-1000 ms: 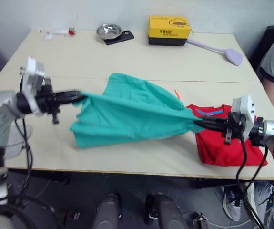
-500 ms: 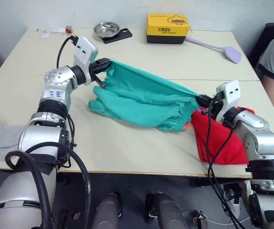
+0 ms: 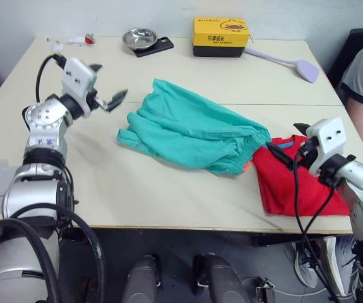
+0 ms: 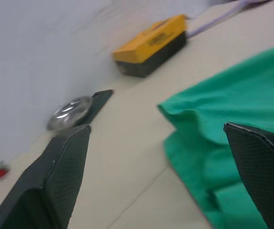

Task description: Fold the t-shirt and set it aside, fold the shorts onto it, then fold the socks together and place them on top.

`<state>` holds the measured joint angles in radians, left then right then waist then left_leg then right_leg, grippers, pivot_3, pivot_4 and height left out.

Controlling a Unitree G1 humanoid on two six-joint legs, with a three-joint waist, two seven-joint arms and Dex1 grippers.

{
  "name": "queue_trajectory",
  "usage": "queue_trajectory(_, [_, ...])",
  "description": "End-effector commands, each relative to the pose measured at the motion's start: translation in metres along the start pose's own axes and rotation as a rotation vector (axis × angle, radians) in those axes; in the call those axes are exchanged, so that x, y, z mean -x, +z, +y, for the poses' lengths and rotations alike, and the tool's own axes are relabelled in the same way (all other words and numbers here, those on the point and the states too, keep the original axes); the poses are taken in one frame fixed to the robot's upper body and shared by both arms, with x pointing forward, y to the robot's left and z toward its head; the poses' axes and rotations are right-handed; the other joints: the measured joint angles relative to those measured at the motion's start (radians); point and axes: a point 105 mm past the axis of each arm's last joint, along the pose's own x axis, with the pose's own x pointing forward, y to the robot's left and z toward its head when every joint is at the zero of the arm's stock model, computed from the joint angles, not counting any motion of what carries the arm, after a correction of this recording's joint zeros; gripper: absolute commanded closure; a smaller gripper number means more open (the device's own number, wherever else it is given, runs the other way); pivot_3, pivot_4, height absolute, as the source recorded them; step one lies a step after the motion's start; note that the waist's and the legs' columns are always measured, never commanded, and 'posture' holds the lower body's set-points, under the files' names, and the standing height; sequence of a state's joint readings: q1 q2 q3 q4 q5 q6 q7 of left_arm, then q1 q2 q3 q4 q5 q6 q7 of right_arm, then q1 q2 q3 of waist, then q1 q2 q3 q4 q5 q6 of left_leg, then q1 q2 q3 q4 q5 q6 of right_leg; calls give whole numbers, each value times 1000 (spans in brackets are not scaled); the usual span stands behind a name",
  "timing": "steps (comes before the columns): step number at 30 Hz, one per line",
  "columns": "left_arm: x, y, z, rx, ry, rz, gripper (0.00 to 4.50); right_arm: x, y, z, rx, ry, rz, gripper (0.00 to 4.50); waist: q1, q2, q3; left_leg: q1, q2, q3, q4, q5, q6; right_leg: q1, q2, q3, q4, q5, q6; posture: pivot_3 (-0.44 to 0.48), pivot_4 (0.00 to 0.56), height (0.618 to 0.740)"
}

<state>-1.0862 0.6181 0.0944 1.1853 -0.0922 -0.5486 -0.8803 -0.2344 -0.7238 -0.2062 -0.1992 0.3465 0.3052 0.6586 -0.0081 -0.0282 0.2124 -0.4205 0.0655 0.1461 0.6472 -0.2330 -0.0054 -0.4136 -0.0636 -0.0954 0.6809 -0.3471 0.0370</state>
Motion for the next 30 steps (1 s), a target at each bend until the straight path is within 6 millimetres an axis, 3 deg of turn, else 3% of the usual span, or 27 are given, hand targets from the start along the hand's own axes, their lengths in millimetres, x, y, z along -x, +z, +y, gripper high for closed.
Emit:
queue_trajectory(1, [7, 5, -22, -131, -177, -26, 0, 1, 24, 52, 130, 281, -96, 48, 1, 0, 0, 0, 0, 0, 0, 0, 0, 0, 0, 1, 0, 0, 0, 0, 150, 740])
queue_trajectory(5, [2, -14, -42, -250, -253, 81, 0, -12, 8, 90, 218, 390, -45, 48, 4, -2, -1, 0, 1, 0, 1, 0, 0, 0, 0, 4, 0, 0, 0, 0, 150, 740])
queue_trajectory(10, [-11, -28, -59, -298, -325, 168, 0, -30, -12, 106, 345, 393, 29, 48, 4, -2, -1, 0, 0, -1, 2, -1, 1, 0, -4, 5, 1, 0, 1, 0, 150, 740])
queue_trajectory(14, [-13, -38, -75, -268, -432, 215, 0, -38, -28, 104, 425, 361, 104, 48, 4, -2, -1, 0, 0, -1, 2, -1, 1, 0, -4, 5, 1, 0, 1, 0, 150, 740])
queue_trajectory(19, [-12, -45, -84, -205, -506, 266, 0, -48, -32, 87, 478, 271, 140, 48, 2, -4, -2, 1, 1, 0, 3, 0, 0, 0, -1, 5, 2, 0, 1, 0, 150, 740])
queue_trajectory(22, [-13, -53, -91, -183, -533, 318, 0, -50, -33, 87, 470, 268, 142, 618, 3, -5, -3, 1, 1, 0, 3, 0, 0, 0, -1, 6, 3, 0, 1, 0, 150, 740])
queue_trajectory(24, [-15, -58, -94, -175, -538, 354, 0, -51, -32, 88, 460, 273, 139, 1311, 3, -6, -4, 1, 1, 0, 3, 0, 0, 0, -2, 6, 3, 0, 1, 0, 150, 740])
queue_trajectory(27, [-18, -70, -92, -186, -498, 443, 604, -54, -28, 91, 453, 286, 126, 2358, 7, -7, -4, 6, 0, 0, 3, 0, 1, 4, -2, 6, 3, 0, 1, 0, 150, 740])
queue_trajectory(30, [-13, -78, -94, -141, -507, 495, 1599, -56, -25, 91, 449, 294, 114, 3488, 3, -8, -6, 12, 0, -1, 1, -1, 2, 6, -6, 11, 5, 0, 1, 0, 150, 740])
